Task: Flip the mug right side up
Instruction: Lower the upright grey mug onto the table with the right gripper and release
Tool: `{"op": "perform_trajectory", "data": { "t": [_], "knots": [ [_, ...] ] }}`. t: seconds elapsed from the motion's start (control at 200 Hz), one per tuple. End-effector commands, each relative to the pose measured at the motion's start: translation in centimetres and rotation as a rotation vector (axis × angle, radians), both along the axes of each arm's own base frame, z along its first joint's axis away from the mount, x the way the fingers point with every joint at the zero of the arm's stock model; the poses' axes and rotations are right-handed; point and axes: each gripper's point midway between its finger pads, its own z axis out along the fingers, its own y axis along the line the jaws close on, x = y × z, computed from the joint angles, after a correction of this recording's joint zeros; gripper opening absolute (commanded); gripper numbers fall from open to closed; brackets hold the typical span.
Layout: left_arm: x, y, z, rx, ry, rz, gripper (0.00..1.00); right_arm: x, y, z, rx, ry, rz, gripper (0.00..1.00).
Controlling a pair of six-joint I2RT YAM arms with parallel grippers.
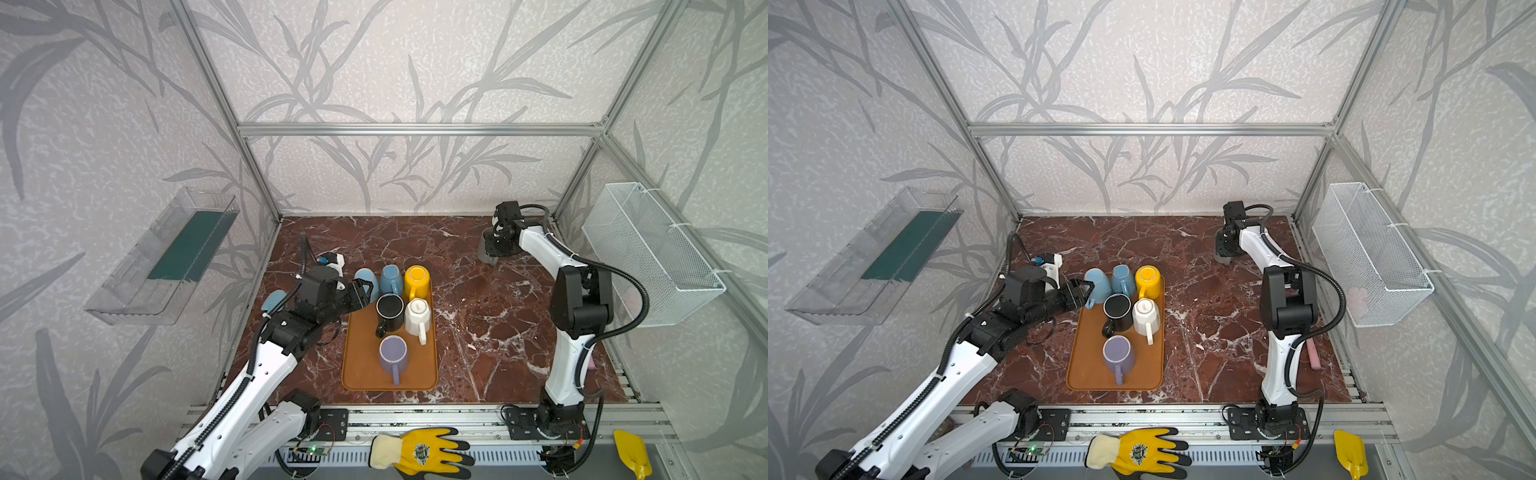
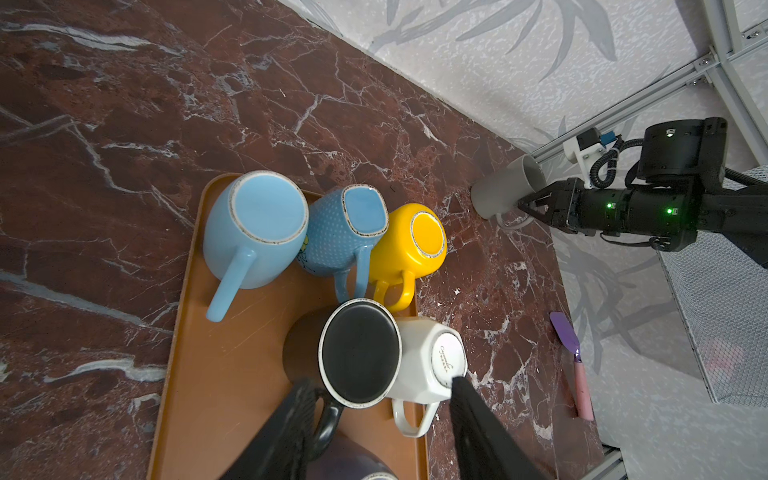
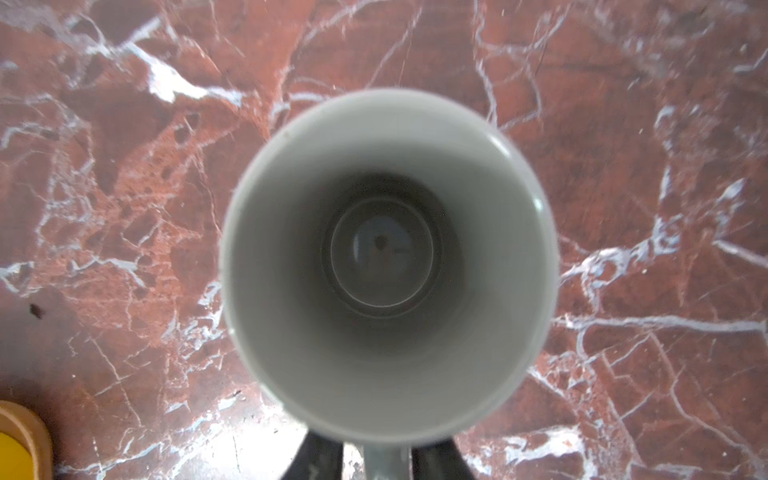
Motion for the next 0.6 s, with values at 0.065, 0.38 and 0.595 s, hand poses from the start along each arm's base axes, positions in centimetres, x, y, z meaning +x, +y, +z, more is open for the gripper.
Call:
{"op": "perform_trajectory", "data": {
  "t": [0.065,0.38,0.595],
  "knots": [
    [-0.2,0.7,0.0,0.058,0.021,0.011,0.55,0.2,0.1,1.0,0.020,-0.004,-0.002,0.36],
    [-0.2,1.7,-2.1,0.179,0.106,0.018,0.55,-1.8,0.1,3.5,0.033,-0.023,0.010,0.51],
    [-0.5,2.9,-5.0,0.303,0.207,0.017,0.54,-4.9,0.7,5.1,0.091,-0.054,0.032,0.55]
  ]
}}
